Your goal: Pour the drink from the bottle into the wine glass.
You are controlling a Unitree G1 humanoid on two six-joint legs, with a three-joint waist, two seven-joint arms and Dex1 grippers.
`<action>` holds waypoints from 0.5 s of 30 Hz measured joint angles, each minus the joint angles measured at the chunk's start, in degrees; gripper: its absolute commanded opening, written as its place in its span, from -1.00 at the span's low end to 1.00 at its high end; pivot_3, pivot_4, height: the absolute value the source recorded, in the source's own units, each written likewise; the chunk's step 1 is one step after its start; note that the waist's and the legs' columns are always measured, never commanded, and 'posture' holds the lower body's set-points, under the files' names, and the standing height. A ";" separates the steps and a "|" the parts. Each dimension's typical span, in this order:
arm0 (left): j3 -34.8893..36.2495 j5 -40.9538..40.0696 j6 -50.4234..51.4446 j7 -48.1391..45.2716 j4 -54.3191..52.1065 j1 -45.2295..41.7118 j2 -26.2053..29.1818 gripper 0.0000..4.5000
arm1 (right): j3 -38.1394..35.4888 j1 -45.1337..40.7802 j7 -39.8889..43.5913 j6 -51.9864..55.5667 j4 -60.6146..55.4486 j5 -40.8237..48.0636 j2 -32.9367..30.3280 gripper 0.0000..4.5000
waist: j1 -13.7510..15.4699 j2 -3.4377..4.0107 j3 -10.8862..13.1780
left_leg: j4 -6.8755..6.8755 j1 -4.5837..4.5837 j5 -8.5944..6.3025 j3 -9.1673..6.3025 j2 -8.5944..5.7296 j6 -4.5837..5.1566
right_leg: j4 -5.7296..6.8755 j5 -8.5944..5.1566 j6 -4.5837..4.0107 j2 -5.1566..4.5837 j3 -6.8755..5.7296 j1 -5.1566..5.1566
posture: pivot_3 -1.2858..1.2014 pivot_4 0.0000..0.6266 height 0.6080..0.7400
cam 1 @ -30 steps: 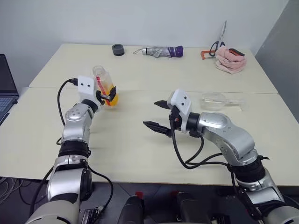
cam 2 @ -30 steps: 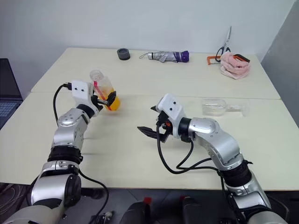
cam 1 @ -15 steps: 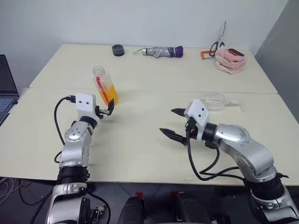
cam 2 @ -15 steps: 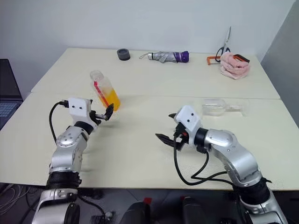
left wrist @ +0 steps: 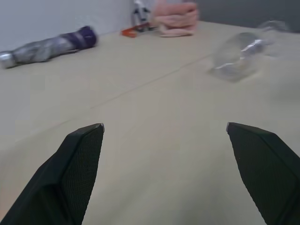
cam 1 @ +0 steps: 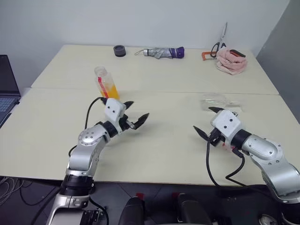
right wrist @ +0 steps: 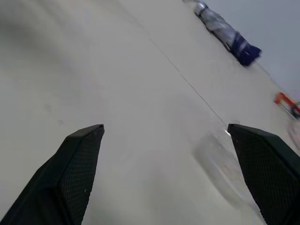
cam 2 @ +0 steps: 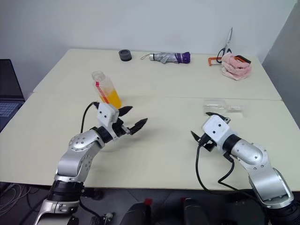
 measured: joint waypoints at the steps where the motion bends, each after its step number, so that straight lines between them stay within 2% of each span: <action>1: -0.26 -0.69 0.45 -2.12 0.62 -1.44 0.39 0.99 | 0.51 0.01 -0.72 -0.49 1.48 -2.30 -0.92 1.00 | -0.07 0.00 0.00 | -0.01 0.02 0.01 0.02 0.00 -0.02 | 0.00 0.00 0.00 0.01 0.02 0.00 | 0.03 -0.52 1.00; 5: -2.91 -2.35 1.29 -12.01 3.64 -6.42 1.79 0.99 | 4.27 -2.71 -4.04 -6.20 10.93 -13.66 -5.50 1.00 | -0.10 0.00 0.00 | -0.01 0.02 0.02 0.11 -0.02 -0.04 | -0.01 0.00 0.00 0.01 0.08 -0.01 | 0.03 -0.52 1.00; 9: -5.98 -3.77 2.69 -20.03 4.24 -8.32 2.59 0.99 | 6.75 -8.57 -7.84 -12.50 21.93 -21.95 -6.14 1.00 | -0.17 0.00 0.00 | -0.04 0.02 0.03 0.13 0.00 -0.04 | -0.02 -0.01 -0.03 0.03 0.11 -0.04 | 0.03 -0.52 1.00; 15: -6.91 -4.29 4.45 -24.04 3.13 -8.81 3.06 0.99 | 11.88 -15.24 -12.27 -21.00 36.77 -31.47 -5.67 1.00 | -0.05 0.00 0.00 | -0.04 -0.03 0.03 0.13 -0.01 -0.04 | -0.03 -0.02 -0.05 0.00 0.12 -0.07 | 0.03 -0.52 1.00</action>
